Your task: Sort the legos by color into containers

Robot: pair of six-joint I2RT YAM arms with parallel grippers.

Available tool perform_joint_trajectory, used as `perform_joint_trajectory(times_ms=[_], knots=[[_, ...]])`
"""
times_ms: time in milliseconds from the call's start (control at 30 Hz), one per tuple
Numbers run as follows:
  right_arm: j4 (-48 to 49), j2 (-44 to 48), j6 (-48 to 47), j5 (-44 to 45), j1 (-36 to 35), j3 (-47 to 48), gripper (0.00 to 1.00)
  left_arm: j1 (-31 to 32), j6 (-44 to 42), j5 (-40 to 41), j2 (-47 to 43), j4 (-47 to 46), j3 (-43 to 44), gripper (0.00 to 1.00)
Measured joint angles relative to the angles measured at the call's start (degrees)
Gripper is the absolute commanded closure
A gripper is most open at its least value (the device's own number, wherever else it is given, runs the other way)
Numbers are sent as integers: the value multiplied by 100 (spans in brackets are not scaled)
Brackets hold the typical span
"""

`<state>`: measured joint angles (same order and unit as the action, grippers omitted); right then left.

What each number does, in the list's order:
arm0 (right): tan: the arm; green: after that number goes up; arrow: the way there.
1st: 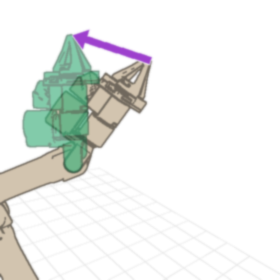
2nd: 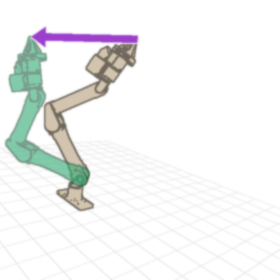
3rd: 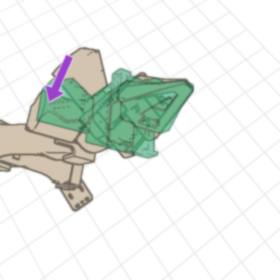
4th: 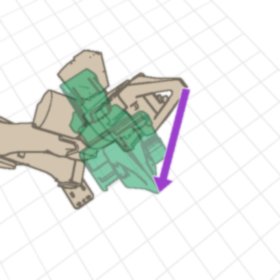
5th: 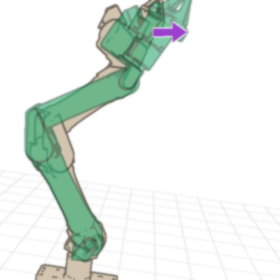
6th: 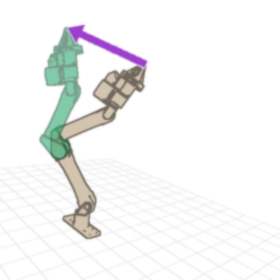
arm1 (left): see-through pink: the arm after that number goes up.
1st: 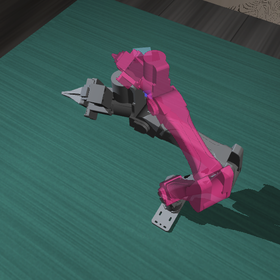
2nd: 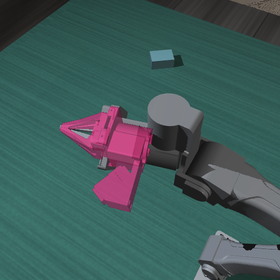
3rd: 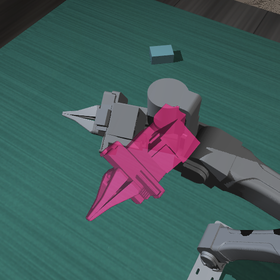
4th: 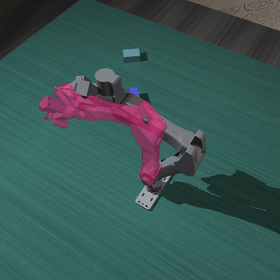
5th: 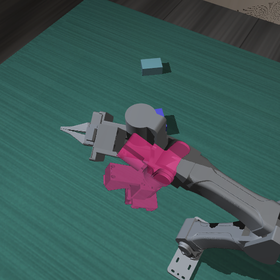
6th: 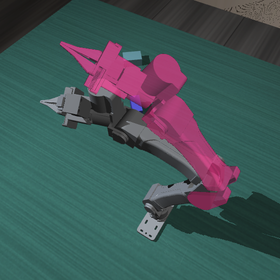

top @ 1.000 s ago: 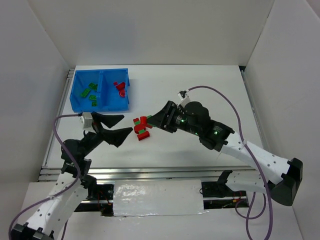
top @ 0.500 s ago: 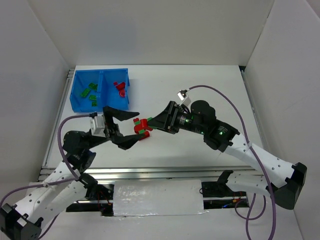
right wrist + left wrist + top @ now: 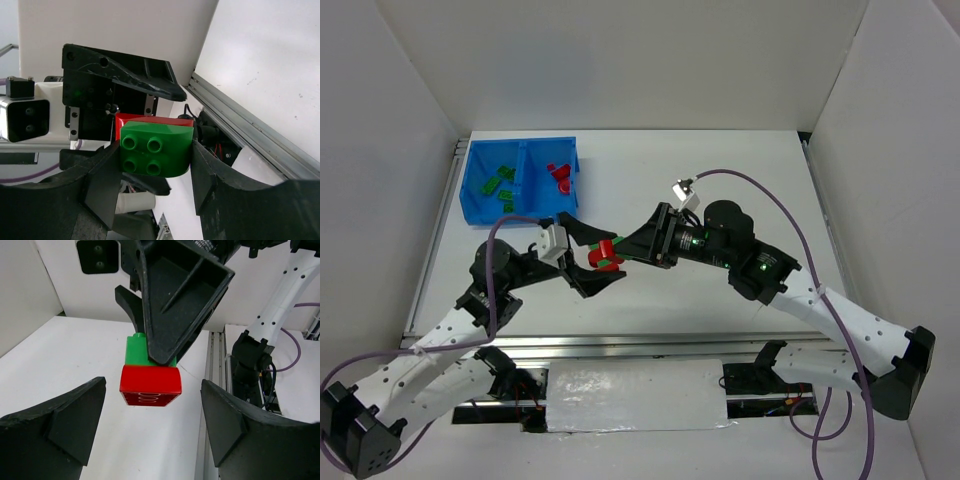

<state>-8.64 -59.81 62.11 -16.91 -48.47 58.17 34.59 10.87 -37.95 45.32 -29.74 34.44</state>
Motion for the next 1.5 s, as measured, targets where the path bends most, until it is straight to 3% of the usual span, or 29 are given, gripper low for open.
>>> perform_joint_trajectory(times_ms=[167,200,267,333,367,467,700,933,1000,1067,1133,1233,1267,1400,1500], knots=[[9,17,-28,-7,0,0,100,7,-26,35,59,179,140,20],[11,17,-35,-7,0,0,100,11,-28,42,59,195,170,28],[11,17,-42,-7,0,0,100,13,-28,57,48,232,208,35],[11,17,-44,-7,0,0,100,13,-22,66,20,275,214,48],[11,17,-44,-9,0,0,100,13,-37,66,4,286,214,66],[28,17,-9,-11,0,0,100,13,-168,101,-13,352,245,100],[-76,92,-144,31,208,2,100,46,-227,365,24,640,345,100],[-278,719,-415,22,1403,-181,100,44,-319,922,-7,796,343,100],[-321,785,-509,26,1585,-238,100,44,-328,1298,24,844,343,100],[-481,785,-645,166,1639,-251,100,52,-291,2243,199,968,391,100],[-584,793,-769,310,1648,-326,100,-90,-136,3316,688,1311,774,100],[-710,800,-911,448,1648,-466,100,-850,422,4680,2079,2037,2194,100],[-754,793,-953,481,1648,-509,100,-1169,610,5027,2590,2243,2680,94],[-898,772,-1113,546,1648,-531,100,-2031,1226,5921,4269,3091,4214,85],[-940,752,-1248,584,1635,-531,100,-2389,1550,6111,5324,3766,5257,70]])
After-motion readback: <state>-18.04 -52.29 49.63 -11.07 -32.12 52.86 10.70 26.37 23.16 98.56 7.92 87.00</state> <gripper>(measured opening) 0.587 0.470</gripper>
